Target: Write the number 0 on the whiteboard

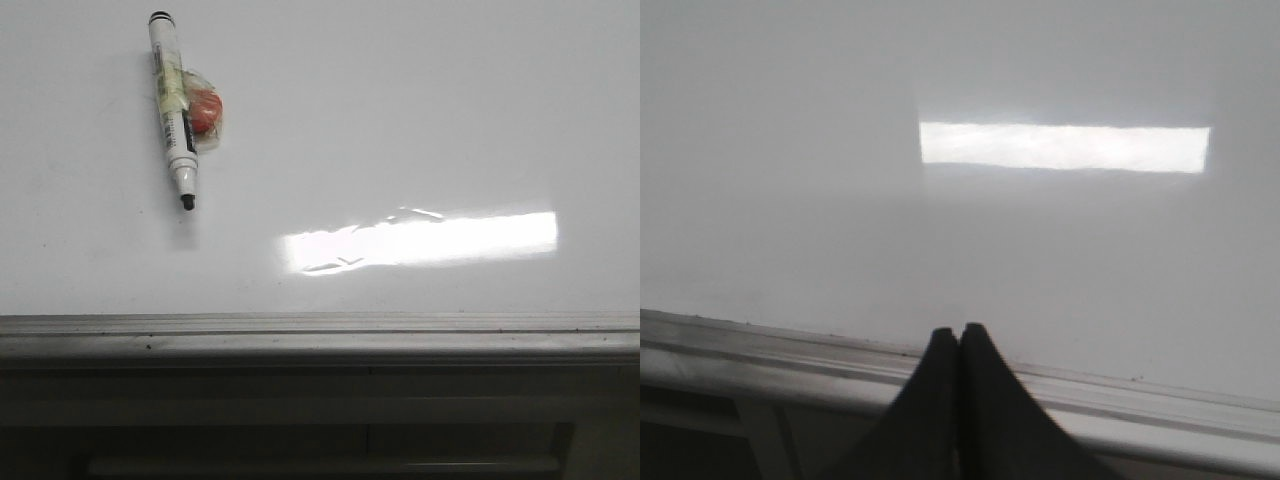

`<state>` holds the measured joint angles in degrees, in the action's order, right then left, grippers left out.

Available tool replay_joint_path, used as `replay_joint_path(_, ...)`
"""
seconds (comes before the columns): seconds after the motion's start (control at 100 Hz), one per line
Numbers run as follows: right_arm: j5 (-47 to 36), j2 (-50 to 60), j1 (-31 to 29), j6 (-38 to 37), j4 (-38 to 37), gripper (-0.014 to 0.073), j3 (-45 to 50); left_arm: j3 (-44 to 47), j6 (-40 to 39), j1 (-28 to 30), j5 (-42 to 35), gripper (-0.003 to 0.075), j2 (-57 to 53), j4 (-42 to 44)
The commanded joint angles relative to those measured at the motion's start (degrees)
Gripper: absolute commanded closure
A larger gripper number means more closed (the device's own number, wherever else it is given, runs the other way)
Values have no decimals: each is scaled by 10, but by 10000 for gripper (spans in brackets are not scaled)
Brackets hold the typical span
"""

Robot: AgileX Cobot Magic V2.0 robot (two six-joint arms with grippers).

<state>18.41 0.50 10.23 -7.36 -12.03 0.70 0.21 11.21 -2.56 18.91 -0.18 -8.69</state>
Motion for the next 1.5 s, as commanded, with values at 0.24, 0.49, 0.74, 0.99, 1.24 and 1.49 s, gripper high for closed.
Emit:
replay_joint_path(0.24,-17,12,-4,6,-1,663,7,18,-2,1,-33,740,-16,-7)
replay_joint_path(0.49,-17,12,-4,6,-1,663,7,18,-2,1,-33,740,-16,-7)
replay_joint_path(0.74,-17,12,-4,6,-1,663,7,18,-2,1,-33,740,-16,-7)
replay_joint_path(0.99,-114,12,-4,3,-16,663,7,18,-3,1,-71,740,-16,-136)
replay_joint_path(1.24,-415,12,-4,-42,96,663,7,18,-5,1,-118,740,-16,-564)
replay_joint_path(1.49,-391,12,-4,-142,190,661,-22,-20,64,0,-93,715,-16,-591)
